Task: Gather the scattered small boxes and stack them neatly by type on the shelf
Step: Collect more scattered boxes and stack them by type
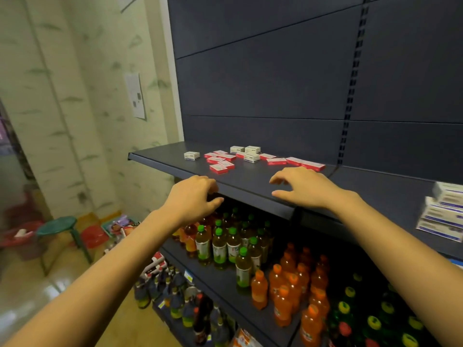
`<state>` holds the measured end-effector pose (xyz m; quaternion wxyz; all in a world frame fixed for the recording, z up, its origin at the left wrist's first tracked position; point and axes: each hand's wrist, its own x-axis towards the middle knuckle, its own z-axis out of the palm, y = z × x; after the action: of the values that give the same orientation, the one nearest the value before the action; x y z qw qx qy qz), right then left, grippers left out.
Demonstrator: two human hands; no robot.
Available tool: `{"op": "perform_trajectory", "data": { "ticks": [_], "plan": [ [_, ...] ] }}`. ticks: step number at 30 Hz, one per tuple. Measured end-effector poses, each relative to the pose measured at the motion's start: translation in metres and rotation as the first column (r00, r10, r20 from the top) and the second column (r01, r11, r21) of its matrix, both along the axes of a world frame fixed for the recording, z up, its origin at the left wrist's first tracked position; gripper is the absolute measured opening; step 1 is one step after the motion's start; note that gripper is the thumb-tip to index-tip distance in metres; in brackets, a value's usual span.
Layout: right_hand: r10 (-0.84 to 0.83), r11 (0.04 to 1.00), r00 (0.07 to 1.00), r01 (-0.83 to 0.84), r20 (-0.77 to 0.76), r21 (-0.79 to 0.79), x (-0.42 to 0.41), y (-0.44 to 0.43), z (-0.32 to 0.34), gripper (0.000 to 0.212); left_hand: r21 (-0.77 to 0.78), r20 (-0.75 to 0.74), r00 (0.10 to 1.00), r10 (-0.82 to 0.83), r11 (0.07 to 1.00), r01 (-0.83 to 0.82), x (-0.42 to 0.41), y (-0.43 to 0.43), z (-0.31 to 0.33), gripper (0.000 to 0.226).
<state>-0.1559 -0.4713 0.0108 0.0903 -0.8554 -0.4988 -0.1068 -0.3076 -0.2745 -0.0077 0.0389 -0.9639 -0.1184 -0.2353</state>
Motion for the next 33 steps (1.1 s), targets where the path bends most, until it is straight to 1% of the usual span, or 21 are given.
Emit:
{"op": "perform_trajectory", "data": {
  "ticks": [7,10,14,16,19,22,26,29,33],
  "plan": [
    [0.005,0.999,0.999,-0.007,-0.033,-0.053,0.027,0.084,-0.005,0.037,-0.116,0.036,0.999,-0.012,0.993,0.016,0.018,0.064,-0.022,0.033],
    [-0.007,0.998,1.0,0.006,-0.02,-0.059,0.047,0.121,-0.005,0.037,-0.142,0.025,1.0,-0.016,0.99,0.02,0.035,0.097,-0.024,0.034],
    [-0.061,0.996,0.998,0.061,0.007,-0.06,0.079,0.166,0.001,0.037,-0.194,0.061,0.997,-0.045,0.979,0.056,0.07,0.139,-0.025,0.033],
    [-0.103,0.992,0.995,0.104,0.011,-0.067,0.094,0.185,0.005,0.038,-0.235,0.053,0.996,-0.076,0.968,0.086,0.09,0.158,-0.025,0.032],
    [-0.147,0.984,0.989,0.15,0.034,-0.092,0.116,0.212,0.006,0.038,-0.269,-0.008,0.994,-0.111,0.958,0.105,0.119,0.187,-0.023,0.034],
    [-0.174,0.98,0.984,0.177,0.036,-0.092,0.135,0.233,0.004,0.037,-0.299,-0.039,0.981,-0.191,0.939,0.17,0.146,0.212,-0.02,0.038],
    [-0.208,0.968,0.978,0.207,0.013,-0.141,0.15,0.246,-0.004,0.036,-0.392,-0.112,0.93,-0.349,0.876,0.282,0.175,0.232,-0.019,0.043],
    [-0.235,0.962,0.972,0.234,0.009,-0.137,0.157,0.247,-0.007,0.037,-0.39,-0.15,0.896,-0.417,0.858,0.334,0.196,0.241,-0.019,0.044],
    [-0.287,0.95,0.958,0.283,-0.006,-0.133,0.159,0.247,-0.008,0.038,-0.387,-0.203,0.821,-0.534,0.814,0.433,0.221,0.249,-0.018,0.042]
  ]
}}
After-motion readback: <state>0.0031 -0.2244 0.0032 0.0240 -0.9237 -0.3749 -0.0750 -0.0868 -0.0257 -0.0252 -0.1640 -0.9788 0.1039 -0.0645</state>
